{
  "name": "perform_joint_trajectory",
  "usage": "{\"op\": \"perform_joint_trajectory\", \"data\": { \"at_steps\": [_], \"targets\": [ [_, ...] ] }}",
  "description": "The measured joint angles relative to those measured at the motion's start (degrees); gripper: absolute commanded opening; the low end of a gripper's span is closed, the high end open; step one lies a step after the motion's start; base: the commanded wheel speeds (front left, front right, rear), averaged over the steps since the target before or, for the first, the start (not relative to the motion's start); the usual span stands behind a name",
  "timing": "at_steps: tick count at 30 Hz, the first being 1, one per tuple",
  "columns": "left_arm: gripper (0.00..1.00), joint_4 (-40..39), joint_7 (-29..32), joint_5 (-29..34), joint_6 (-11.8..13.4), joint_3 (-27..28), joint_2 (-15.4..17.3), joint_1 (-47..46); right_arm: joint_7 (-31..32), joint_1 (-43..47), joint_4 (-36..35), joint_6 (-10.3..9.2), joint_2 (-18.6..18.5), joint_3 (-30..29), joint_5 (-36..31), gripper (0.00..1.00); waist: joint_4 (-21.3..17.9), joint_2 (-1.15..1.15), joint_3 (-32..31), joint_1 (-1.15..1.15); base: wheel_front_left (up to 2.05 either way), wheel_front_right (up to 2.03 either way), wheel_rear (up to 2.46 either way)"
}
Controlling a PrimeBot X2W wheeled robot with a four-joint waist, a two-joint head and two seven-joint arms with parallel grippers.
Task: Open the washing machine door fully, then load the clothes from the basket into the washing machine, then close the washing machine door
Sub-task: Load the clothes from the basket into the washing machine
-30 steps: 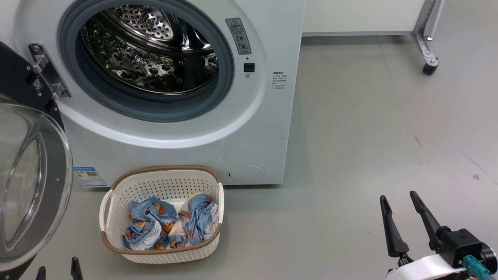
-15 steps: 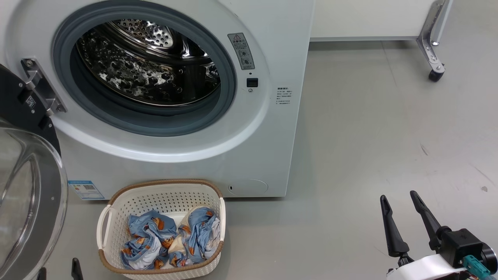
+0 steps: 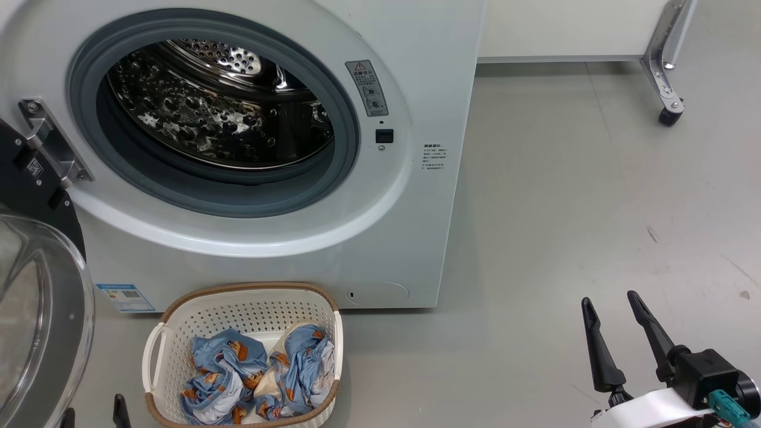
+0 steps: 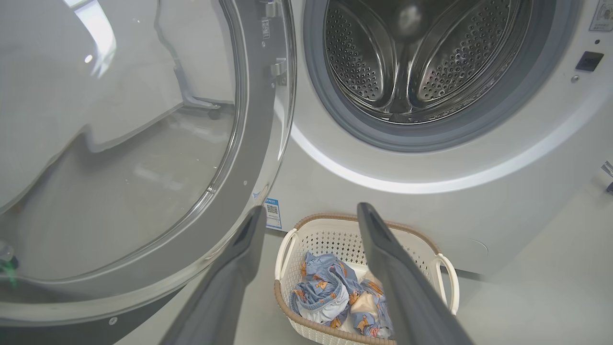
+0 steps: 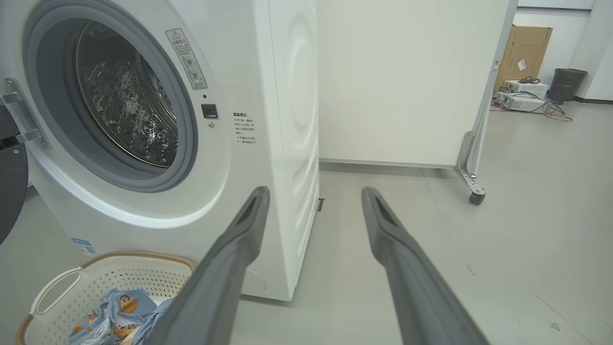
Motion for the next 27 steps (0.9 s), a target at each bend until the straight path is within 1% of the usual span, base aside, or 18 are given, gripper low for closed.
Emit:
{"op": "perform_joint_trajectory", "data": {
  "at_steps": [12, 18, 21, 24, 27],
  "targets": [
    [1.00, 0.2, 0.0, 0.3, -0.2, 0.0, 0.0, -0.2, 0.0, -0.1, -0.7, -0.01, 0.1, 0.4, 0.0, 1.00, -0.6, 0.00, 2.0, 0.00, 0.01, -0.01, 0.00],
    [1.00, 1.5, 0.0, 1.0, -0.6, -2.3, 0.4, -1.5, 0.0, -0.5, -1.1, -0.01, 0.3, 0.8, 0.0, 1.00, -1.6, 0.00, 4.6, 0.00, 0.00, 0.00, 0.00],
    [1.00, 2.3, 0.0, 1.0, -0.7, -3.7, 1.2, -2.8, 0.0, -1.4, -1.5, -0.01, 0.5, 0.9, 0.0, 1.00, -2.1, 0.00, 6.1, 0.00, 0.00, 0.00, 0.00],
    [1.00, 2.7, 0.0, 0.9, -0.7, -4.1, 1.5, -3.9, 0.0, -1.9, -1.9, -0.01, 0.5, 1.1, -0.1, 1.00, -2.6, 0.00, 7.2, 0.00, 0.00, 0.00, 0.00],
    [1.00, 3.9, 1.0, 0.2, -0.7, -4.9, 1.9, -5.5, 0.0, -2.8, -2.3, -0.01, 0.7, 1.1, -0.2, 1.00, -3.3, 0.00, 9.0, 0.00, 0.00, 0.00, 0.00]
  ]
}}
